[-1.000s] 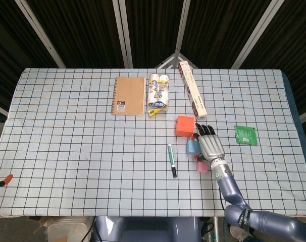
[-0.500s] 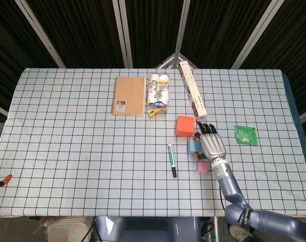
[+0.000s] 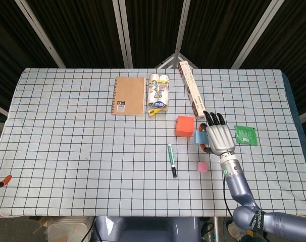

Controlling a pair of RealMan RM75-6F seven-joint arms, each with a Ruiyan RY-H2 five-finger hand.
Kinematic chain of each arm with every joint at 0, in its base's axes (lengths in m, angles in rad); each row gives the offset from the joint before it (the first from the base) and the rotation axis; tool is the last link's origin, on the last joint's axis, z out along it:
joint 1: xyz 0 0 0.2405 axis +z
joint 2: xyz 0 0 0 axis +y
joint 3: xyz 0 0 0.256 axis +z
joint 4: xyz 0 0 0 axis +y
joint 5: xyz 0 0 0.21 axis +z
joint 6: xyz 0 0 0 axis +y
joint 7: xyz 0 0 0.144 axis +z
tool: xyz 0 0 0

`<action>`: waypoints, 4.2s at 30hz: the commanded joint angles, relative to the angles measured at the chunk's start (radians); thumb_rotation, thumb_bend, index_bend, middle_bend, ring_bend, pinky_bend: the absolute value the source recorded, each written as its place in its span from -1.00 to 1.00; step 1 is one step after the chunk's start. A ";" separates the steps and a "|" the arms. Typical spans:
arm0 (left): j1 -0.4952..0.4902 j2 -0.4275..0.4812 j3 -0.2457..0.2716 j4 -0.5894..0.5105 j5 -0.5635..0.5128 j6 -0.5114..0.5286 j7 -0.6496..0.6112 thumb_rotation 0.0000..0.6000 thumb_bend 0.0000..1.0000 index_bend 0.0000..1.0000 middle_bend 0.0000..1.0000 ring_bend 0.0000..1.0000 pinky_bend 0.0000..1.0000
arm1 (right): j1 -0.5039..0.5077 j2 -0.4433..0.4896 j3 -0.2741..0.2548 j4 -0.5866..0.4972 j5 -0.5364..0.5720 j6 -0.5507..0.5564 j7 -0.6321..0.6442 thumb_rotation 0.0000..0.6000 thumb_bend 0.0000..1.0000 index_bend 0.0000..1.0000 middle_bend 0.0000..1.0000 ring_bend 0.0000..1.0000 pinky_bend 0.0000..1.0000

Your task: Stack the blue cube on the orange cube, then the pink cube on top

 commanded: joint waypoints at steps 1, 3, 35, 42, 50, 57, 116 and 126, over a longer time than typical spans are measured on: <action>-0.001 0.000 0.000 0.001 -0.002 -0.002 0.002 1.00 -0.74 -0.84 -1.00 -1.00 -1.00 | 0.086 -0.001 0.044 -0.026 0.106 0.001 -0.112 1.00 -0.21 -0.05 -1.00 -1.00 -1.00; -0.003 0.000 0.000 0.001 -0.004 -0.005 0.003 1.00 -0.74 -0.84 -1.00 -1.00 -1.00 | 0.135 -0.022 0.064 -0.015 0.171 -0.006 -0.161 1.00 -0.21 -0.05 -1.00 -1.00 -1.00; -0.021 -0.005 -0.028 0.010 -0.071 -0.030 0.013 1.00 -0.74 -0.84 -1.00 -1.00 -1.00 | 0.412 -0.158 0.073 0.308 0.488 -0.128 -0.246 1.00 -0.22 -0.05 -1.00 -1.00 -1.00; -0.022 -0.002 -0.027 0.012 -0.072 -0.033 0.009 1.00 -0.74 -0.84 -1.00 -1.00 -1.00 | 0.420 -0.150 0.056 0.304 0.497 -0.121 -0.238 1.00 -0.22 -0.05 -1.00 -1.00 -1.00; -0.022 -0.003 -0.026 0.012 -0.072 -0.031 0.009 1.00 -0.74 -0.84 -1.00 -1.00 -1.00 | 0.423 -0.126 0.048 0.282 0.504 -0.104 -0.228 1.00 -0.21 -0.05 -1.00 -1.00 -1.00; -0.022 -0.006 -0.025 0.011 -0.072 -0.028 0.017 1.00 -0.74 -0.84 -1.00 -1.00 -1.00 | 0.418 -0.105 0.035 0.264 0.518 -0.096 -0.218 1.00 -0.22 -0.05 -1.00 -1.00 -1.00; -0.021 0.006 -0.023 0.012 -0.074 -0.033 -0.010 1.00 -0.74 -0.84 -1.00 -1.00 -1.00 | 0.464 -0.126 0.016 0.262 0.583 -0.054 -0.234 1.00 -0.22 -0.05 -1.00 -1.00 -1.00; -0.021 0.006 -0.023 0.012 -0.076 -0.034 -0.009 1.00 -0.74 -0.84 -1.00 -1.00 -1.00 | 0.467 -0.134 0.016 0.274 0.588 -0.060 -0.235 1.00 -0.21 -0.05 -1.00 -1.00 -1.00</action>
